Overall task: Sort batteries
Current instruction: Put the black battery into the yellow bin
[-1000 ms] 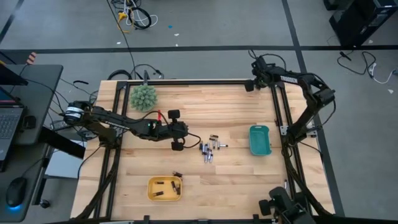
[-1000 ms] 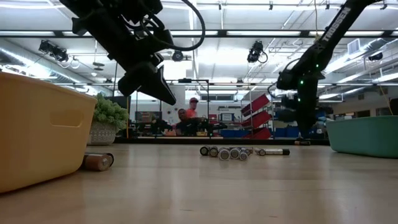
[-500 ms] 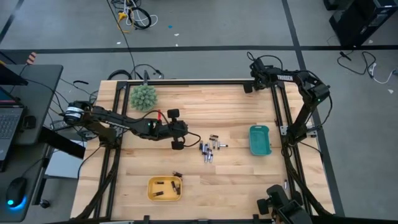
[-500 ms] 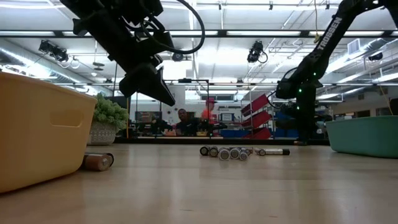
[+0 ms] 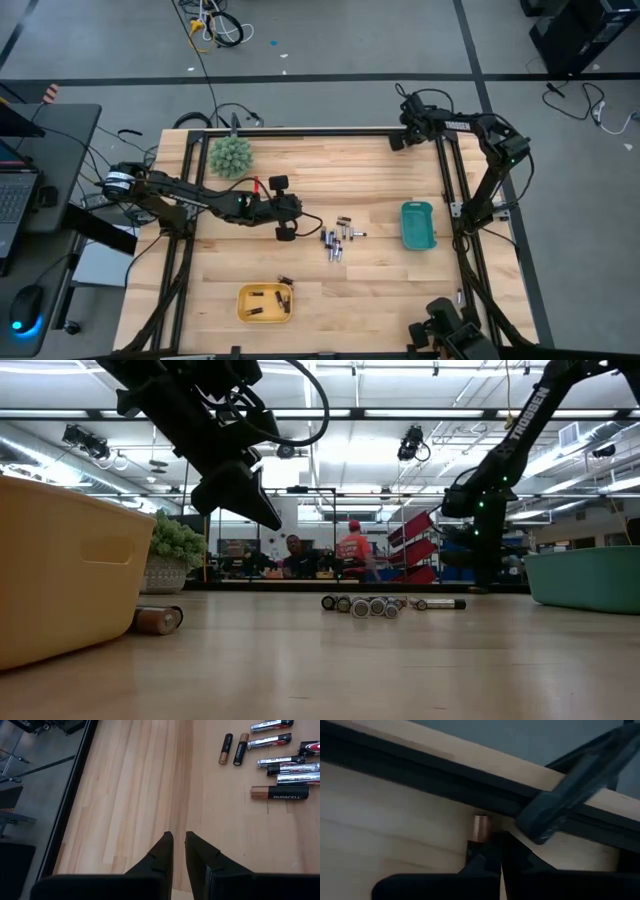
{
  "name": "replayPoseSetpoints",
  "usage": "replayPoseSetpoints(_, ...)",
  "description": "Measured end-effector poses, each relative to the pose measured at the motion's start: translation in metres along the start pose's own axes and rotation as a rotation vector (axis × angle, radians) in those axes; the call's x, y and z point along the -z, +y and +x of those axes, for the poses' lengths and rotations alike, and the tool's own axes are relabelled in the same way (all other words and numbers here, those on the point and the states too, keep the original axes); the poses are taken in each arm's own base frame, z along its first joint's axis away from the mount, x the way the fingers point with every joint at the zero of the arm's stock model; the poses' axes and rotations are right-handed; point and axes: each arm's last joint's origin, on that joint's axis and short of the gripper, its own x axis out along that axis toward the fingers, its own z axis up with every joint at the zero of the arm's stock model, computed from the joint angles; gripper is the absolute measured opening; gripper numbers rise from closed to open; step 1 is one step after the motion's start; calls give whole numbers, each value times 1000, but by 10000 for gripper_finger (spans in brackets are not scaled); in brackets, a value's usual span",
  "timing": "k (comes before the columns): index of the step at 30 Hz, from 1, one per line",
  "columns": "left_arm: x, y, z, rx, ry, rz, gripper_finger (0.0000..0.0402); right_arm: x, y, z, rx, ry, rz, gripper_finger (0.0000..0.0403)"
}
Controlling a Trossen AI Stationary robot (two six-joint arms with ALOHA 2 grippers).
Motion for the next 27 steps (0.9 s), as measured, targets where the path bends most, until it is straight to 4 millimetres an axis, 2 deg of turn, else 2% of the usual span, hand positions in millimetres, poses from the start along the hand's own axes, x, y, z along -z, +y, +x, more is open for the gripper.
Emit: replayPoseSetpoints(27, 0, 0, 0, 1, 2, -18, 44, -1, 11, -2, -71, -23, -47, 0)
